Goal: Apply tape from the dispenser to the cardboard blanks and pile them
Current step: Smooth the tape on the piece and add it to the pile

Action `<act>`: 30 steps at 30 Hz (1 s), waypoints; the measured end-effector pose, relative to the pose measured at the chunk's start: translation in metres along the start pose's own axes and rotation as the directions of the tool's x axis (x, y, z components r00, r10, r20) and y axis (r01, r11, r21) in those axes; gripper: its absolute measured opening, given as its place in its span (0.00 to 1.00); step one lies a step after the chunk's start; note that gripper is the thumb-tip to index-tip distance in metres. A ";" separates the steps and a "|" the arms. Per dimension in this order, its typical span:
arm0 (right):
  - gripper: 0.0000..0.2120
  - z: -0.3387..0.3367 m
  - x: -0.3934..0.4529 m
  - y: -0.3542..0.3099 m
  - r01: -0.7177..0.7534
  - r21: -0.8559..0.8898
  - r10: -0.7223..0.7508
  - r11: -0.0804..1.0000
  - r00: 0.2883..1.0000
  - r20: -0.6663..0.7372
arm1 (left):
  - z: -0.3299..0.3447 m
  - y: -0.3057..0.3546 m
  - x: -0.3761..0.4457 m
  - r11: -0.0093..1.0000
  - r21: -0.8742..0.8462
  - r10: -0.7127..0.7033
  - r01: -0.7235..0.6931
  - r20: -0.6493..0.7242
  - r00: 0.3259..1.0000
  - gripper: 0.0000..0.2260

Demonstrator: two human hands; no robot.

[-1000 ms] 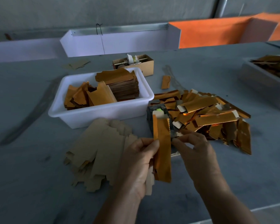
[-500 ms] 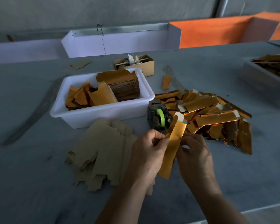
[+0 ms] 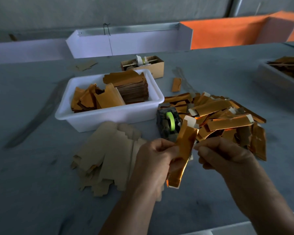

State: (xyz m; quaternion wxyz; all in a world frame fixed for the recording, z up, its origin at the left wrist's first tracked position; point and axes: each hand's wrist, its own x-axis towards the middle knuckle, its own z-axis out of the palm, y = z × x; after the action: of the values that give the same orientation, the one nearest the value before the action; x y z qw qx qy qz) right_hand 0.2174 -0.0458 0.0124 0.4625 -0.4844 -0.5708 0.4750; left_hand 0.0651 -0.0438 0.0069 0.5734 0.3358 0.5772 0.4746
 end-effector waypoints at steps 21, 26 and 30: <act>0.09 0.006 0.006 -0.016 0.079 -0.351 -0.049 0.933 0.994 0.096 | -0.008 0.020 -0.012 0.979 -0.136 -0.112 0.150 0.255 0.961 0.09; 0.10 0.010 0.006 -0.015 0.103 -0.418 -0.075 0.903 0.994 0.083 | -0.009 0.018 -0.015 0.992 -0.066 -0.088 0.108 0.250 0.964 0.19; 0.11 0.012 0.005 -0.016 0.107 -0.483 -0.095 0.869 0.994 0.050 | -0.004 0.014 -0.016 0.999 0.024 -0.033 0.030 0.110 0.993 0.04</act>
State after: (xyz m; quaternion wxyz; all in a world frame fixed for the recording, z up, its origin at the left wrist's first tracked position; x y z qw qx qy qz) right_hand 0.2035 -0.0433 0.0268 0.3435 -0.5486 -0.7017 0.2979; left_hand 0.0607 -0.0553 0.0250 0.6082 0.3590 0.5551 0.4395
